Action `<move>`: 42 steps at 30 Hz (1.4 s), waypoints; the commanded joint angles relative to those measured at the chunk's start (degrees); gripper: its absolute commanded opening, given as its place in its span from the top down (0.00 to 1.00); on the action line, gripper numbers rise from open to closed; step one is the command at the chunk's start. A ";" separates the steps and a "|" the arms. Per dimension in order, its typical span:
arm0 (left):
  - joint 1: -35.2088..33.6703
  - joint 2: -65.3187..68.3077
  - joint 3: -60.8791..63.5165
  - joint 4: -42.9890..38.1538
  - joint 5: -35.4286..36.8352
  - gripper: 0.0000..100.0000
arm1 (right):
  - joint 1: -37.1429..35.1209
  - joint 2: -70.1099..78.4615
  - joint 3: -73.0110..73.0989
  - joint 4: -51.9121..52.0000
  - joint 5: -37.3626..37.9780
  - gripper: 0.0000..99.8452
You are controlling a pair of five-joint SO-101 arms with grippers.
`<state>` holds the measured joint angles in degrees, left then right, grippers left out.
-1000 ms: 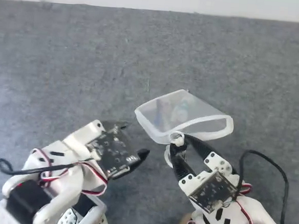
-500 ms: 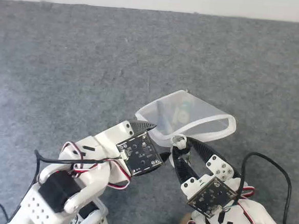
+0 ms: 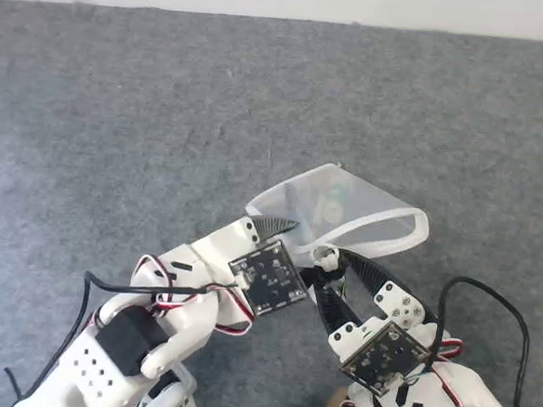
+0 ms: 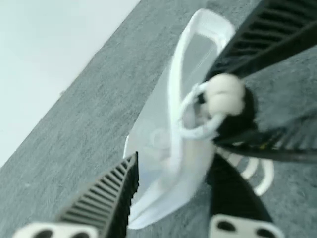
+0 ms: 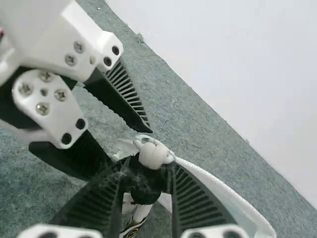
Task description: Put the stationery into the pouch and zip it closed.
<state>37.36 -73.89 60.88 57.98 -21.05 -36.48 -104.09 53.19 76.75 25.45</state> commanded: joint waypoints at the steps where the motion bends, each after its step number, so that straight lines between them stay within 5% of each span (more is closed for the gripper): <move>1: 3.08 -1.23 -0.75 -1.93 -0.26 0.89 | 0.22 0.04 -3.43 0.04 0.79 0.99; 17: 5.98 -1.32 6.55 -6.59 1.85 0.99 | 0.75 0.04 -3.43 -0.57 0.53 0.99; 32: 0.62 -1.32 7.34 -6.77 2.20 0.99 | 17.54 0.75 2.64 -13.76 -5.80 0.99; 42: 0.62 -1.32 8.22 -6.77 1.41 0.99 | 21.58 0.75 8.97 -21.85 -6.42 0.99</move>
<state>39.74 -75.21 66.86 51.21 -19.21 -19.16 -104.09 61.54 59.78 19.47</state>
